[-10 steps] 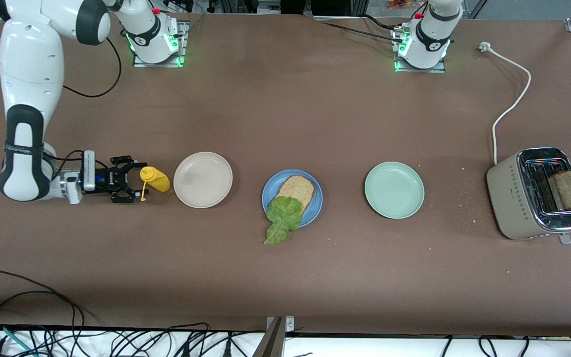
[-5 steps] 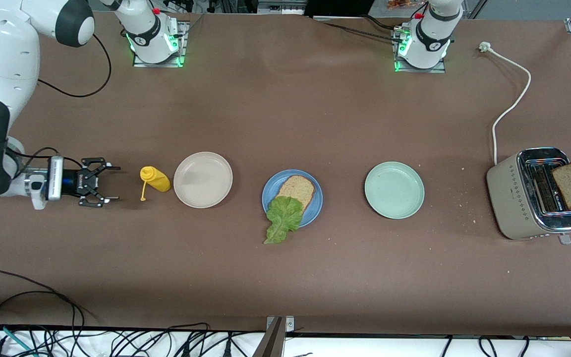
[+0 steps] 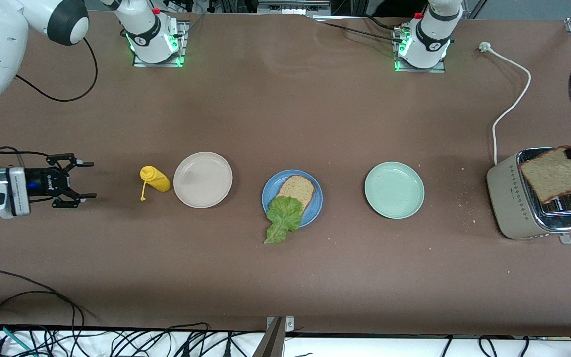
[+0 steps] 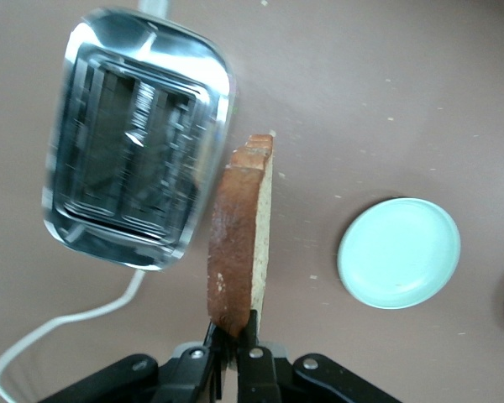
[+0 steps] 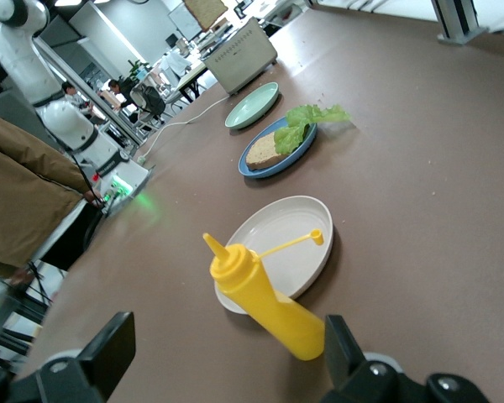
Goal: Make sandwich in blue plate with both arms
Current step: 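Draw back the right gripper while the left gripper carries the toast to the plate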
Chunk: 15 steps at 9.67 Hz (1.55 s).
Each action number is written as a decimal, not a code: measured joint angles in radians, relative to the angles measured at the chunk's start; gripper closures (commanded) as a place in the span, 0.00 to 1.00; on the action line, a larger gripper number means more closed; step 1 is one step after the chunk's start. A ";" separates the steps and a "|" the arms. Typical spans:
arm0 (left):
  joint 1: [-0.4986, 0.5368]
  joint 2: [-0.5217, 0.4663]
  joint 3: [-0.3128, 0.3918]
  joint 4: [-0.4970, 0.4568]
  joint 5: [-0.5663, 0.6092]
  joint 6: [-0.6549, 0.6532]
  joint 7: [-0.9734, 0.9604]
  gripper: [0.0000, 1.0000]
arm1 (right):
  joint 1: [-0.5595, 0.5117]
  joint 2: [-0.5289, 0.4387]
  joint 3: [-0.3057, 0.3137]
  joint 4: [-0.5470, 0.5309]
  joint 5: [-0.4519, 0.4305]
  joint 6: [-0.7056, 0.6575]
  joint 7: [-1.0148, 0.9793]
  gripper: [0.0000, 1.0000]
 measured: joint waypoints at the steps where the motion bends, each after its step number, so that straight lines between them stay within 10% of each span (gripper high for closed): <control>1: -0.003 0.001 -0.061 -0.009 -0.018 -0.001 -0.115 1.00 | 0.001 -0.005 -0.007 0.026 -0.003 -0.019 0.091 0.00; 5: -0.091 0.021 -0.126 -0.023 -0.191 0.069 -0.462 1.00 | 0.055 -0.102 0.004 0.079 -0.164 0.042 0.450 0.00; 15: -0.517 0.200 -0.128 -0.078 -0.197 0.727 -1.076 1.00 | 0.055 -0.652 0.510 -0.205 -1.111 0.364 1.573 0.00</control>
